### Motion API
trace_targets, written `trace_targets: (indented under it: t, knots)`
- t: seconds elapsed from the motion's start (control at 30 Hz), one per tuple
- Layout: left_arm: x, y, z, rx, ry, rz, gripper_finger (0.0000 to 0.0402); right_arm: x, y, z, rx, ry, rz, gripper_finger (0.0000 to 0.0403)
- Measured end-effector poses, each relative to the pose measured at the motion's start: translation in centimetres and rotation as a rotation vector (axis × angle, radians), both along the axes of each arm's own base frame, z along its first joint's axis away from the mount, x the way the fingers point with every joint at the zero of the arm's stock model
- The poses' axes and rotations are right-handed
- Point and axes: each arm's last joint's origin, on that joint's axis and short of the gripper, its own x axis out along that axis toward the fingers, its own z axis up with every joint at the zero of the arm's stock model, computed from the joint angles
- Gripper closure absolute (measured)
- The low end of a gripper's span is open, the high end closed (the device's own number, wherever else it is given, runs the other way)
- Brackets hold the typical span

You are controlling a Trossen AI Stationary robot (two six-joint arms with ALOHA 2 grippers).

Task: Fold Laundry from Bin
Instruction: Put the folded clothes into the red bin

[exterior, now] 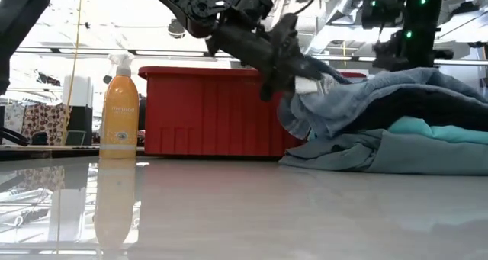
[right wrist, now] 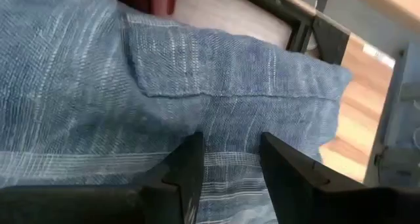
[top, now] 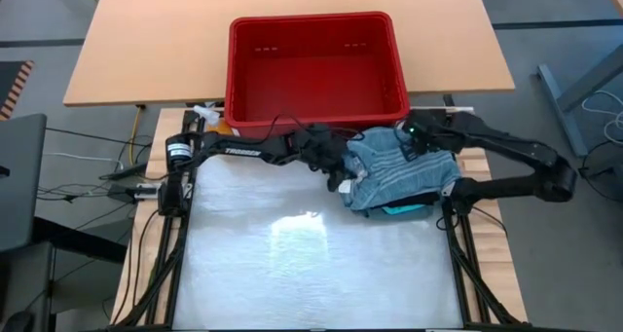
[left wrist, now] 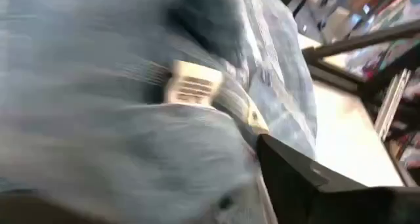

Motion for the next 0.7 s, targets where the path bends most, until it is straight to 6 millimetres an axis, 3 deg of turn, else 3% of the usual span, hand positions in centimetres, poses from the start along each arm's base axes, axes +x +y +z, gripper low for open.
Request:
trace_targets:
  t: [0.27,0.5,0.7]
  knots:
    - [-2.4,-0.3,2.6,0.153,0.091,-0.003,0.023,0.5,-0.4,-4.0,0.0,-0.023,-0.021,0.0237]
    - [-6.9,-3.5,5.1,0.258,0.041,0.051,0.0228,0.5,-0.3,-6.8,0.028,-0.006,-0.033,0.0237]
    - [-11.6,-6.5,5.5,0.344,-0.074,0.161,0.0228,2.1,-0.5,-9.5,0.091,-0.057,0.013,0.0237]
